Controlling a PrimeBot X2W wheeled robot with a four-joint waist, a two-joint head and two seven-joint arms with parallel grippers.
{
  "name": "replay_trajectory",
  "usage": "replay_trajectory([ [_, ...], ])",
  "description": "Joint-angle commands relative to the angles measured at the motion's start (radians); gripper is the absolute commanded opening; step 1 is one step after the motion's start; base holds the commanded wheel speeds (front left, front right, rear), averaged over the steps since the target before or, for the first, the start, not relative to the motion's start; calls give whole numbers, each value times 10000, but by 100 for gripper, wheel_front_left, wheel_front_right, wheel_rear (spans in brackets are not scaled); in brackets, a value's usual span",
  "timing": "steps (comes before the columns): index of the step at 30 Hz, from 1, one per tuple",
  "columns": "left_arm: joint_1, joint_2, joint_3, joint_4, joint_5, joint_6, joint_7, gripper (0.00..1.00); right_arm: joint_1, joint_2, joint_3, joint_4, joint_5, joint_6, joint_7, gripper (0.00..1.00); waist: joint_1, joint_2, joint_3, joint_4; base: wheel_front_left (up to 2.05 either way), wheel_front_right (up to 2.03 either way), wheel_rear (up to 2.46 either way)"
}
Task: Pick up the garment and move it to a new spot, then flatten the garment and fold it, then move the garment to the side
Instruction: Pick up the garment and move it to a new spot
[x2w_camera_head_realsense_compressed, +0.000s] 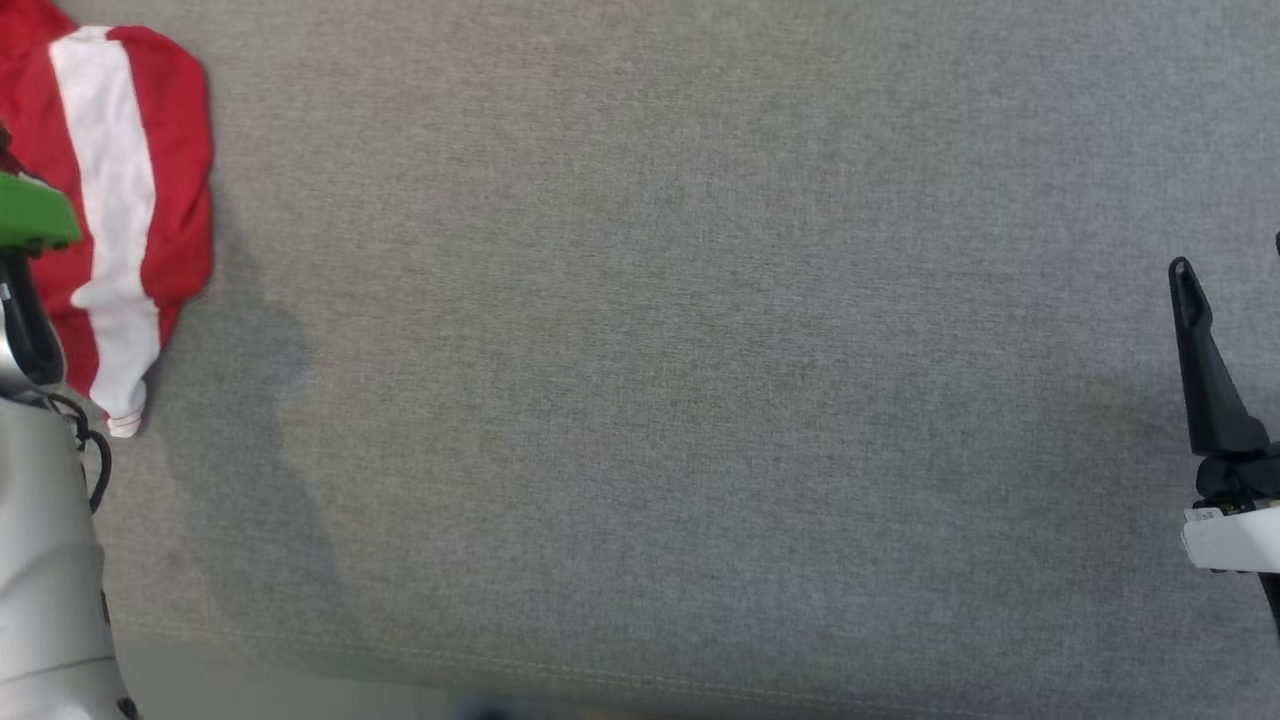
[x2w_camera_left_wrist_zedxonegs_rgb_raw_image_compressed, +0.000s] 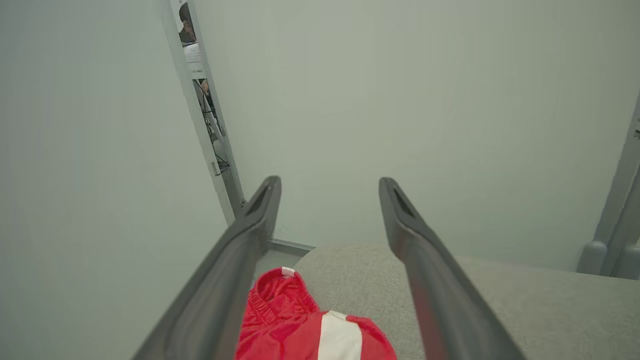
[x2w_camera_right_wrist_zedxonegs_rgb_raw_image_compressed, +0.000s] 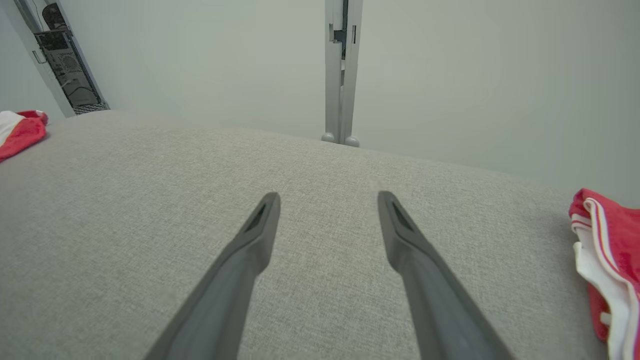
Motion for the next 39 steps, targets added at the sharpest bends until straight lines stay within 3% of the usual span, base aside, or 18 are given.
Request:
replay_trajectory([
  [1, -365, 182, -15, 345, 9, -28, 17, 100, -145, -39, -76, -129, 82, -16, 51, 100, -1, 0, 980, -745, 0, 0, 0],
  [12, -1712, 770, -331, 3665, 38, -182, 956, 100, -323, -71, -356, -436, 164, -16, 191, 100, -1, 0, 1549, -797, 0, 0, 0],
  [23, -2274, 980, -446, 6379, -291, -253, 3191, 100, -450, 4, -326, -399, 119, -14, 215, 100, -1, 0, 1586, -945, 0, 0, 0],
  [24, -2325, 985, -426, 6522, -327, -284, 3334, 48, -465, -4, -321, -385, 139, -16, 214, 100, -1, 0, 1581, -954, 0, 0, 0],
  [25, -2372, 1003, -434, 6609, -325, -292, 3388, 36, -469, 5, -313, -380, 151, -14, 213, 100, -1, 0, 1580, -960, 0, 0, 0],
  [26, -2420, 1019, -461, 6670, -335, -334, 3358, 0, -472, 3, -310, -361, 169, -14, 207, 100, -1, 0, 1579, -965, 0, 0, 0],
  [39, -3159, 1000, -808, 6412, -235, -421, 1544, 0, -591, 174, -85, -25, 176, -16, 93, 100, -1, 0, 1011, -930, 0, 0, 0],
])
